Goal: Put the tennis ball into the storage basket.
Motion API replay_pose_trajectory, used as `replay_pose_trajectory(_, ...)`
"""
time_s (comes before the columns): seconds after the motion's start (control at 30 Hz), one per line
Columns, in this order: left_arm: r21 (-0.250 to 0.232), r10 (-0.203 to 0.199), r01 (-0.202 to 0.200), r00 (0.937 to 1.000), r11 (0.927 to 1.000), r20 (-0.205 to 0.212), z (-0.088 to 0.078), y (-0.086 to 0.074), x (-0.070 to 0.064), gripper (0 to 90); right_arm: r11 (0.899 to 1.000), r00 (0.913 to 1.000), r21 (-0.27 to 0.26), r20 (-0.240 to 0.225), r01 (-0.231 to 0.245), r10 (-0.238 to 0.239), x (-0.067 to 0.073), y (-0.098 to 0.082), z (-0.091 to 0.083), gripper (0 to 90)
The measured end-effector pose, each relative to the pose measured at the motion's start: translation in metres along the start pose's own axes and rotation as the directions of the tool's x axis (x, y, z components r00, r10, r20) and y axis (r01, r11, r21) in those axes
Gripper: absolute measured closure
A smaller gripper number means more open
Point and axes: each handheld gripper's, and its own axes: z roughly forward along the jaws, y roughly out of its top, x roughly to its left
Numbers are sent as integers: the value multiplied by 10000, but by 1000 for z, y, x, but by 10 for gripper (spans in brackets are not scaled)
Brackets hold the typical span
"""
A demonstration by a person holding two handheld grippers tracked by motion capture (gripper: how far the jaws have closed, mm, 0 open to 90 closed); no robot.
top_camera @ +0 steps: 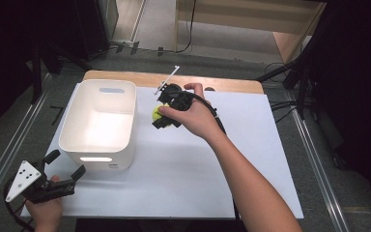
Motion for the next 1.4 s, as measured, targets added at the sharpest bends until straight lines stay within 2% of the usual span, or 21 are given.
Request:
replay_pose_trajectory(0.87,22,15,-15,10000,10000,4,0,0,0,0,9978,9977,-37,-130,662,-663,18,29,2,234)
replay_pose_trajectory(0.97,26,13,-13,10000,10000,4,0,0,0,0,9983,9982,-67,-156,573,-574,21,31,2,234)
replay_pose_trajectory(1.0,26,10,-10,10000,10000,9,0,0,0,0,9974,9973,-68,-132,722,-723,21,33,1,234)
replay_pose_trajectory(1.1,17,2,-2,10000,10000,17,0,0,0,0,9978,9977,3,-123,662,-662,23,35,1,234)
replay_pose_trajectory(1.4,-2,-35,35,10000,10000,23,0,0,0,0,9962,9961,-26,-131,869,-869,30,46,1,234)
